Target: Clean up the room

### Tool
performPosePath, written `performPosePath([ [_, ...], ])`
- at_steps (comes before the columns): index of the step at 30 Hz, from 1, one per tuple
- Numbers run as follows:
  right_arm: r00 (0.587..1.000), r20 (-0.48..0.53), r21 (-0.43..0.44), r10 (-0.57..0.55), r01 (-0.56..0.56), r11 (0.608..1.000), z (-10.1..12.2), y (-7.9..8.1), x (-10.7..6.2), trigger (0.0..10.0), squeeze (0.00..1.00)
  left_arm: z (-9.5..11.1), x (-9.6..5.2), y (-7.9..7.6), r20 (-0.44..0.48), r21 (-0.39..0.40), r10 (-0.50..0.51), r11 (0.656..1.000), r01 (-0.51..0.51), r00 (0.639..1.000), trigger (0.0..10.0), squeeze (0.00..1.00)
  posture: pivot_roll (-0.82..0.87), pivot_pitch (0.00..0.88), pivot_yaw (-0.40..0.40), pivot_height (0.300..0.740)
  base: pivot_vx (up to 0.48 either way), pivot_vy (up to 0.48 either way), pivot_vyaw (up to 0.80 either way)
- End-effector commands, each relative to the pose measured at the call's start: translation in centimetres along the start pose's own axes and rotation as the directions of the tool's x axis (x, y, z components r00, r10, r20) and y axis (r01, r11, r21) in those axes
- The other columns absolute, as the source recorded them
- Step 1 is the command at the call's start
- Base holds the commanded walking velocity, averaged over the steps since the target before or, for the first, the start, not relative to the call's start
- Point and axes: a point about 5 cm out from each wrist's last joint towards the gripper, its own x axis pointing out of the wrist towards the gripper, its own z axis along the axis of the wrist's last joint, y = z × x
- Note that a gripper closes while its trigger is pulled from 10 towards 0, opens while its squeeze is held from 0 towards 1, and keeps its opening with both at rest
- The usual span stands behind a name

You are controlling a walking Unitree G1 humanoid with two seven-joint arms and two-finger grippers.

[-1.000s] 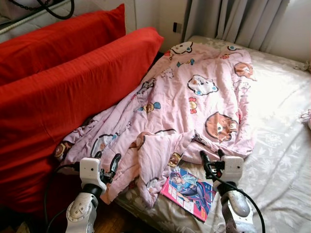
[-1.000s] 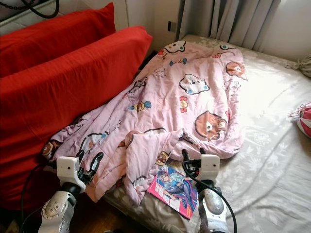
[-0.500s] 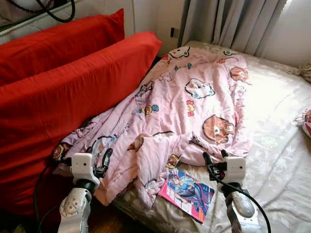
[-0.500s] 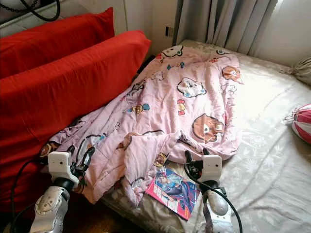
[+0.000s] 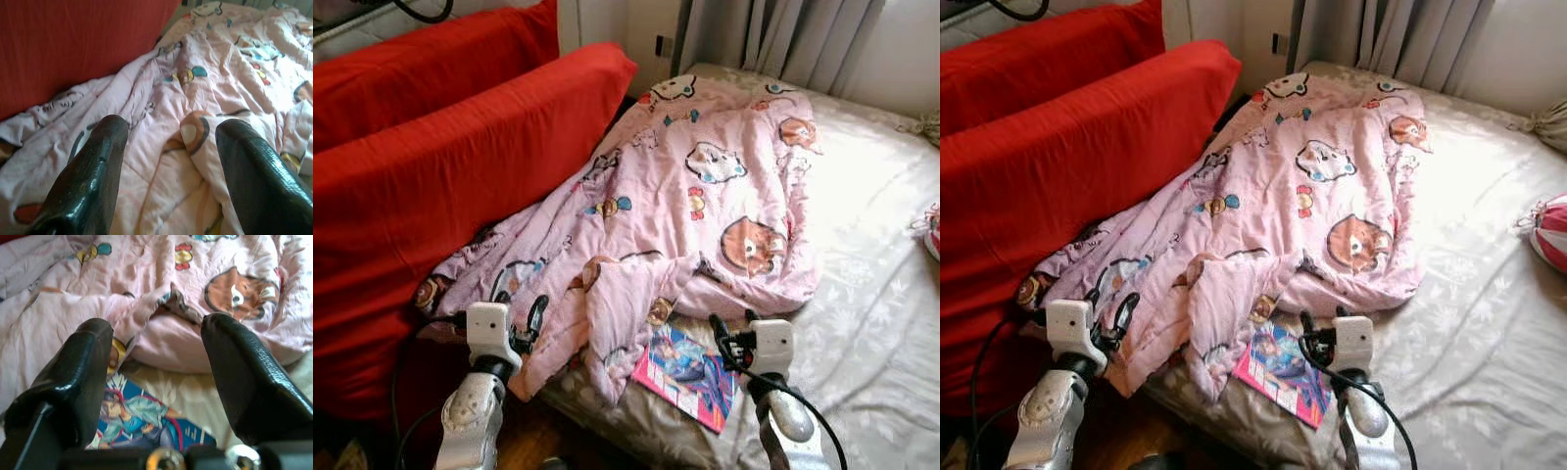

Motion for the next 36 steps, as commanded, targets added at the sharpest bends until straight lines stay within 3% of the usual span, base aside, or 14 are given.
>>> performPosePath([
  [1, 1.000, 0.004, 0.008, -0.009, 0.009, 1.000, 0.0, -0.2, -0.2, 10.0, 0.00, -0.5, -0.6, 0.3, -0.029, 0.003, 0.004, 1.000, -0.004, 1.000, 10.0, 0.00, 0.00, 0.226, -0.037, 0.690, 0.000, 0.000, 0.00],
  [8, 1.000, -0.022, 0.007, -0.018, 0.018, 1.000, -0.4, -0.3, -0.3, 10.0, 0.00, -0.5, -0.6, 0.1, -0.036, 0.002, -0.005, 1.000, 0.005, 0.999, 10.0, 0.00, 0.00, 0.237, -0.033, 0.690, 0.000, 0.000, 0.00],
  [15, 0.999, -0.038, 0.006, -0.006, 0.007, 1.000, -0.8, -0.1, -0.6, 10.0, 0.00, -0.6, -0.6, -0.1, -0.039, 0.001, -0.011, 1.000, 0.011, 0.999, 10.0, 0.00, 0.00, 0.241, -0.033, 0.645, 0.000, 0.000, 0.00],
  [36, 1.000, -0.026, 0.018, 0.006, -0.006, 1.000, -0.9, 0.0, -0.7, 10.0, 0.00, -0.6, -0.6, -0.8, -0.044, -0.009, -0.020, 1.000, 0.020, 0.999, 10.0, 0.00, -0.01, 0.245, -0.040, 0.630, 0.000, 0.000, 0.00],
])
